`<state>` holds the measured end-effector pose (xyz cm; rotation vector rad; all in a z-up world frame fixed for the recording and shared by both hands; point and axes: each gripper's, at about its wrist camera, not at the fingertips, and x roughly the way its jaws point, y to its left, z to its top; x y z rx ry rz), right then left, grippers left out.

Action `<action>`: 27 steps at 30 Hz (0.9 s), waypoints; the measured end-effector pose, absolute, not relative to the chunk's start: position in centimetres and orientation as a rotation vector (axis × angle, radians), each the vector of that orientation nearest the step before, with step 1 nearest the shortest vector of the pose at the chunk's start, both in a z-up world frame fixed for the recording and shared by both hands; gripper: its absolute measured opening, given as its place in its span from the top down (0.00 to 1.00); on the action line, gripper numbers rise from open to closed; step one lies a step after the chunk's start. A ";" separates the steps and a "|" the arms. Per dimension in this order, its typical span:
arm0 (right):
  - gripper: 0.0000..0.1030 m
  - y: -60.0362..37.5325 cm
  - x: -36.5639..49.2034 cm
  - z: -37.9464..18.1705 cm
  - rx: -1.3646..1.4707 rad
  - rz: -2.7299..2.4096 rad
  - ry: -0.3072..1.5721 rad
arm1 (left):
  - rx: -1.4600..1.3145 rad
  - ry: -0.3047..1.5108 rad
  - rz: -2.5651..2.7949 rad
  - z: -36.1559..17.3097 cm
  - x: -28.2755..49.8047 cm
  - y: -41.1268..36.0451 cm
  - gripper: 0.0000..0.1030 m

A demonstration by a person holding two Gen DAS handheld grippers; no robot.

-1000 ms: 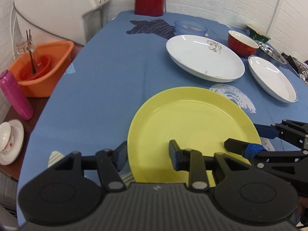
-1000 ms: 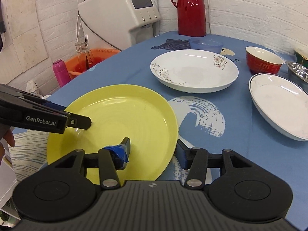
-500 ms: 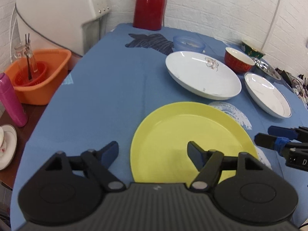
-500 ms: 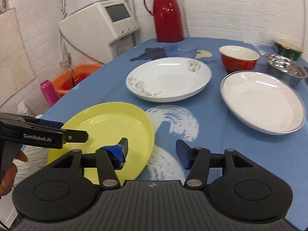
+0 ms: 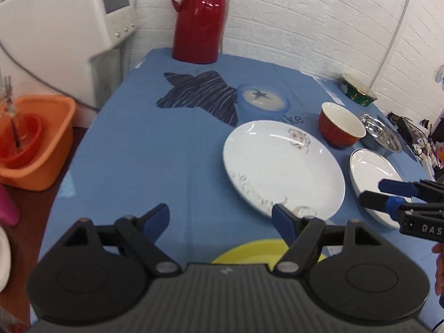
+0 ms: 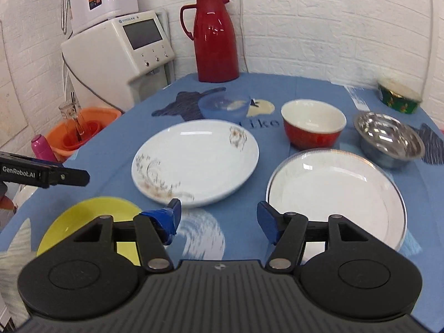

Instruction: Organize plates and bowls

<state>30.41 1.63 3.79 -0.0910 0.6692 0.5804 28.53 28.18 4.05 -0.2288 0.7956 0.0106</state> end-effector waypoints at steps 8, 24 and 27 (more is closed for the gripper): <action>0.54 5.6 42.0 2.2 -0.132 0.567 0.826 | -0.334 0.960 -0.018 1.3 38.3 29.2 0.28; 0.44 6.9 40.9 -1.1 -0.154 0.587 0.817 | -0.241 0.950 -0.029 -0.4 39.0 27.1 0.34; 0.41 7.1 40.2 -1.4 -0.139 0.574 0.791 | -0.222 0.945 -0.021 -0.4 38.8 26.8 0.40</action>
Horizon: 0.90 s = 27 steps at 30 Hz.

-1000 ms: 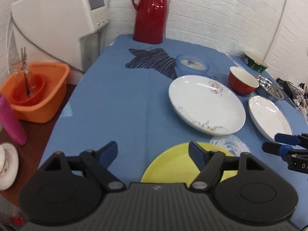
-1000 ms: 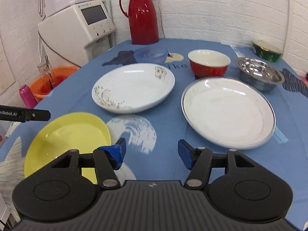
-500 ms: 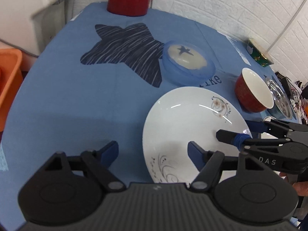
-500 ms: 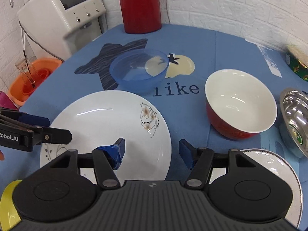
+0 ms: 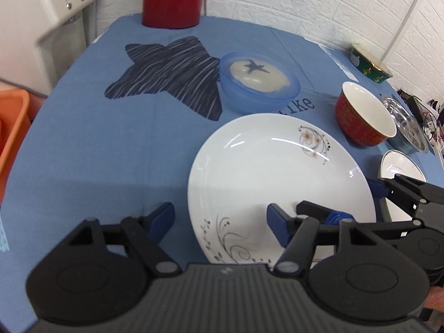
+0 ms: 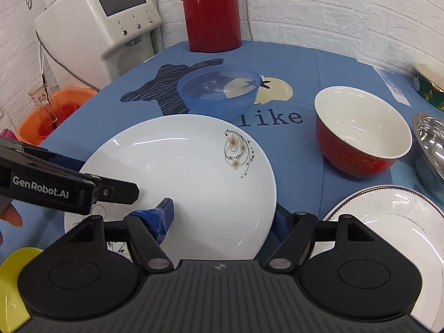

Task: Organize plates and bowls
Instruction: 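Grasp the white floral plate rim with the left gripper while the right gripper grasps it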

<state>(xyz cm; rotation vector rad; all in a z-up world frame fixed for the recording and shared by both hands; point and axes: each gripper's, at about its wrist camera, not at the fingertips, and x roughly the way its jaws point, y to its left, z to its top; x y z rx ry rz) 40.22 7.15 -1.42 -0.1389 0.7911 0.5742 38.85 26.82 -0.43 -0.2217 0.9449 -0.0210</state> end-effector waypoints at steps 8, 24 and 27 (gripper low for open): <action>0.69 5.6 40.4 -1.7 -0.103 0.612 0.730 | -0.269 0.953 -0.013 0.0 38.3 27.4 0.76; 0.63 6.3 36.8 1.6 0.039 0.638 0.768 | -0.257 0.927 0.031 4.1 33.4 27.8 0.78; 0.62 6.1 35.1 2.6 0.034 0.642 0.753 | -0.261 0.928 0.025 4.4 31.0 27.3 0.78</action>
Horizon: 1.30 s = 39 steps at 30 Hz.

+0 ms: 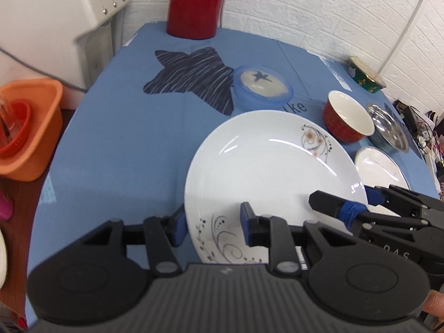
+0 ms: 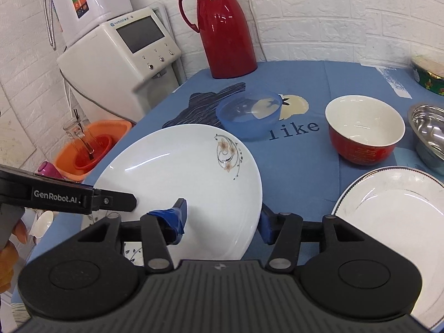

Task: Organize plates and bowls
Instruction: 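Lift the floral plate and lower it onto the yellow plate with both grippers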

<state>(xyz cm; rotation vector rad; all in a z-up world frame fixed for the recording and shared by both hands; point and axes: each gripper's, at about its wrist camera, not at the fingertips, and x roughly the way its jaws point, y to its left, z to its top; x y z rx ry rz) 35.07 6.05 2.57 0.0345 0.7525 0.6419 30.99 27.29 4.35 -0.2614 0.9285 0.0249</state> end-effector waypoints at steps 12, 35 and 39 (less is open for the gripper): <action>0.59 5.8 26.6 0.4 0.057 0.651 0.792 | -0.267 0.956 0.062 1.6 21.1 26.1 0.78; 0.58 6.2 23.8 -1.1 -0.002 0.721 0.818 | -0.243 0.860 0.023 2.8 15.9 26.7 0.32; 0.58 5.4 23.9 -0.5 0.035 0.701 0.792 | -0.207 0.807 0.044 4.7 15.1 26.7 0.27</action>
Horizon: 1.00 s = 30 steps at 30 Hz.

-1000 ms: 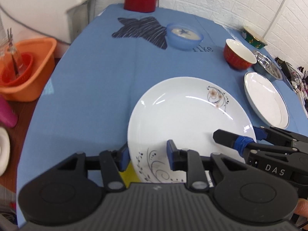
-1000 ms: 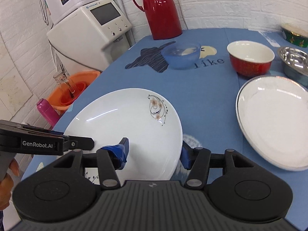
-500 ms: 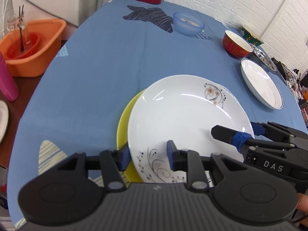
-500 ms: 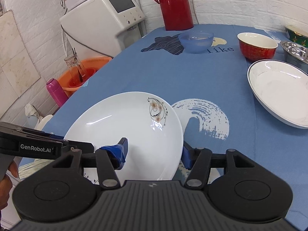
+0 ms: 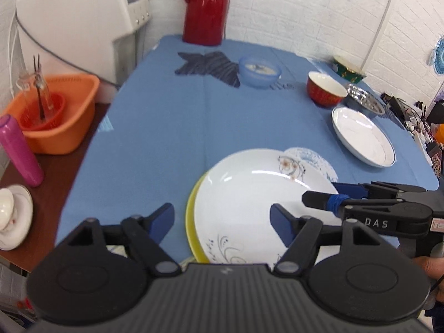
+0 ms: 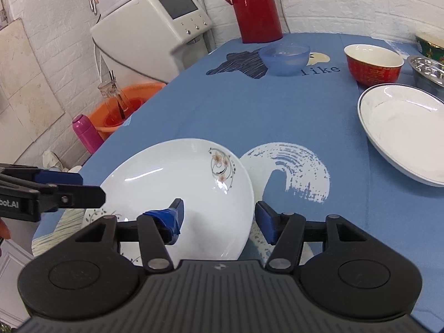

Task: Organize plates and bowls
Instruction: 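Lift the floral plate and lower it onto the yellow plate with both grippers, then open both grippers and move them to the gold-rimmed white plate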

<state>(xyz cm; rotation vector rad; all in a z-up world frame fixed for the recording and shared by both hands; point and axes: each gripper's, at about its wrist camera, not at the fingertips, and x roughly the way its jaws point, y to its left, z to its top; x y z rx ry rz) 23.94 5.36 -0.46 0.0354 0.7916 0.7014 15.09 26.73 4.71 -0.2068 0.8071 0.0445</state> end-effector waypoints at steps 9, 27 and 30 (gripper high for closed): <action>0.58 1.1 23.9 1.5 0.114 0.669 0.733 | -0.226 0.772 0.027 6.3 16.5 26.1 0.22; 0.57 -13.8 29.1 1.7 0.186 0.360 0.695 | -0.247 0.872 -0.176 4.7 29.3 16.9 0.22; 0.57 -14.7 31.9 1.2 0.180 0.325 0.717 | -0.238 0.906 -0.192 4.3 32.7 14.6 0.22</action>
